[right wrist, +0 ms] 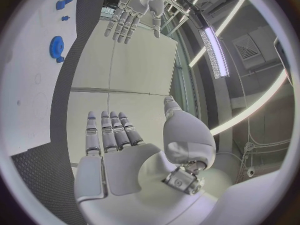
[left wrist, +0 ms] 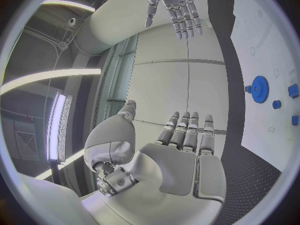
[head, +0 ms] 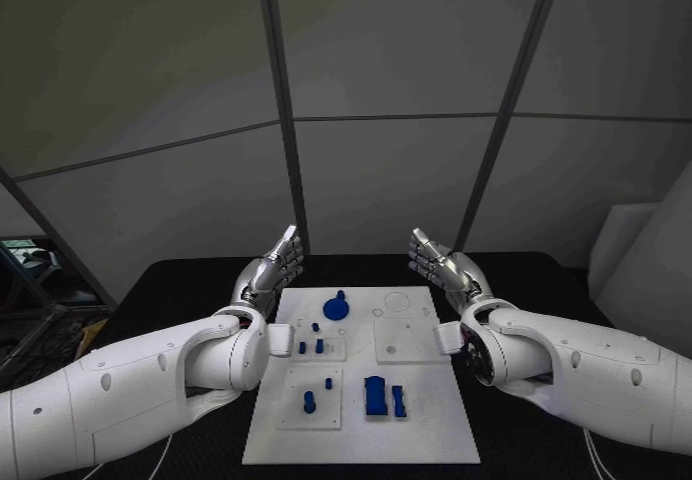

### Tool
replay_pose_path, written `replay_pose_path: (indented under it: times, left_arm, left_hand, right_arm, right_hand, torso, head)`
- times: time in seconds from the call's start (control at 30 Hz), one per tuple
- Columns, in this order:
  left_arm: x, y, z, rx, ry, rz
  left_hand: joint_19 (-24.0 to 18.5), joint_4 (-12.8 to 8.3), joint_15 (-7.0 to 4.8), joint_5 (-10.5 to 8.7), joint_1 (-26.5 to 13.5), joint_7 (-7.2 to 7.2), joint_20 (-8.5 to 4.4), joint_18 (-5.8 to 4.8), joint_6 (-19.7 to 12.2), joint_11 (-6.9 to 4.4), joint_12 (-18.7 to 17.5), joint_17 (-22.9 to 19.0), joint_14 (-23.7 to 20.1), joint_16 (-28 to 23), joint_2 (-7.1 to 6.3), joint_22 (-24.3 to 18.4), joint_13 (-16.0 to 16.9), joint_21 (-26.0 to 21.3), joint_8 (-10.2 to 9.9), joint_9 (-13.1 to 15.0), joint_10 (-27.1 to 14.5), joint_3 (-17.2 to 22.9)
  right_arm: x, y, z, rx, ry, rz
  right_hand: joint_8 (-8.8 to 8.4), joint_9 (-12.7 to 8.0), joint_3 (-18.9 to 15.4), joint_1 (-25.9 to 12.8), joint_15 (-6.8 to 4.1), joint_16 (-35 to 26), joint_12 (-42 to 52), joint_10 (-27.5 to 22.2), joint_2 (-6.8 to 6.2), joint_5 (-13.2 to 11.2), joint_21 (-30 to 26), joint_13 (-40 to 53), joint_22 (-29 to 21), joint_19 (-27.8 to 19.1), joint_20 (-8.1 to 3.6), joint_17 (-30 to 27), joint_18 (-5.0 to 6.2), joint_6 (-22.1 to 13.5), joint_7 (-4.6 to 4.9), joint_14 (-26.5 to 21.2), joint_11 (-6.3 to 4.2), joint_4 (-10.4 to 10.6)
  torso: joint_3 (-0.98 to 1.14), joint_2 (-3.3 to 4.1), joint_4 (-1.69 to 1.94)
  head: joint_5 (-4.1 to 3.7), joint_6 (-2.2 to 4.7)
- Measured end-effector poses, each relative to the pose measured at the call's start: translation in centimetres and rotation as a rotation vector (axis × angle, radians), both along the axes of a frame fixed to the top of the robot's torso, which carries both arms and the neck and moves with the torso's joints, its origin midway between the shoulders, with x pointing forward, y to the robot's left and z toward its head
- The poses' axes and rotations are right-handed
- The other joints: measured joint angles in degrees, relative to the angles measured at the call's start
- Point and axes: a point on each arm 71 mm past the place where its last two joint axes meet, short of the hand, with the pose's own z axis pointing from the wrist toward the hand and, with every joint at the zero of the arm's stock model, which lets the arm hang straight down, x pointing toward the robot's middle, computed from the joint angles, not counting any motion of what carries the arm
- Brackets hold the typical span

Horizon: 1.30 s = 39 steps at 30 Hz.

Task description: Assemble the parts on the task board

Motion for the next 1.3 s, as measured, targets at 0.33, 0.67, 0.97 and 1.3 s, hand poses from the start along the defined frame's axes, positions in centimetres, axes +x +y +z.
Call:
replay_pose_path:
  times: [0.33,0.67,0.97,1.3]
  left_arm:
    - [-0.63,-0.2,0.5,0.057,-0.023,0.061]
    - [-0.63,-0.06,0.54,0.073,-0.029,0.08]
    - [-0.63,-0.02,0.56,0.078,-0.031,0.085]
    - [-0.64,-0.01,0.57,0.079,-0.032,0.087]
  left_hand:
    - [-5.24,-0.03,-1.3,-1.61,-10.29,-0.78,-4.09,-1.79,-7.31,-2.18,-0.86,-0.08,-6.48,-3.49,0.31,-4.12,-0.07,0.0,-0.21,-0.07,-7.38,-3.76]
    - [-8.18,-0.07,-1.53,-1.84,-16.93,-0.9,-6.19,-1.78,-12.13,-2.61,-0.86,-0.11,-10.75,-4.26,0.39,-6.87,-0.06,0.0,-0.2,-0.06,-12.1,-6.0]
    - [-11.68,0.04,-1.63,-1.83,-21.21,-0.96,-6.42,-1.78,-15.0,-2.72,-0.86,-0.12,-13.26,-4.26,0.32,-10.96,-0.06,0.0,-0.19,-0.06,-15.06,-6.5]
    - [-14.62,-0.07,-1.61,-2.05,-30.24,-0.95,-6.51,-1.76,-21.55,-2.69,-0.86,-0.11,-19.01,-4.26,0.34,-12.18,-0.05,0.0,-0.19,-0.05,-21.57,-6.62]
  right_arm:
    - [-1.08,-0.38,0.5,0.041,0.019,-0.106]
    - [-1.08,-0.6,0.48,0.045,0.022,-0.138]
    - [-1.08,-0.67,0.47,0.046,0.024,-0.148]
    - [-1.09,-0.69,0.47,0.047,0.024,-0.151]
  right_hand:
    - [-0.22,-0.24,0.09,-11.57,-0.7,-0.2,0.01,-7.83,-0.02,-3.85,-0.43,-0.07,-2.96,-6.51,-4.29,-0.1,-3.59,-7.17,-2.6,-7.85,-1.3,-0.9]
    - [-0.22,-0.24,0.08,-19.13,-0.85,-0.2,-0.21,-12.93,0.0,-4.51,-0.43,-0.06,-7.2,-10.84,-5.7,-0.1,-4.47,-11.9,-3.1,-13.0,-1.53,-1.18]
    - [-0.22,-0.29,0.08,-23.98,-0.93,-0.2,-0.2,-16.05,0.0,-4.73,-0.43,-0.05,-8.53,-13.43,-5.86,-0.1,-5.35,-14.82,-3.17,-16.03,-1.64,-1.18]
    - [-0.22,-0.28,0.08,-34.35,-0.9,-0.19,-0.2,-23.23,-0.01,-4.72,-0.43,-0.07,-8.85,-19.68,-5.96,-0.09,-5.35,-21.29,-3.25,-23.36,-1.61,-1.18]
  torso:
    - [0.0,-0.05,0.41]
    - [0.0,-0.07,0.45]
    - [0.0,-0.07,0.46]
    - [0.0,-0.07,0.46]
  head:
    - [-0.03,0.04]
    - [-0.04,0.04]
    - [-0.04,0.04]
    - [-0.04,0.04]
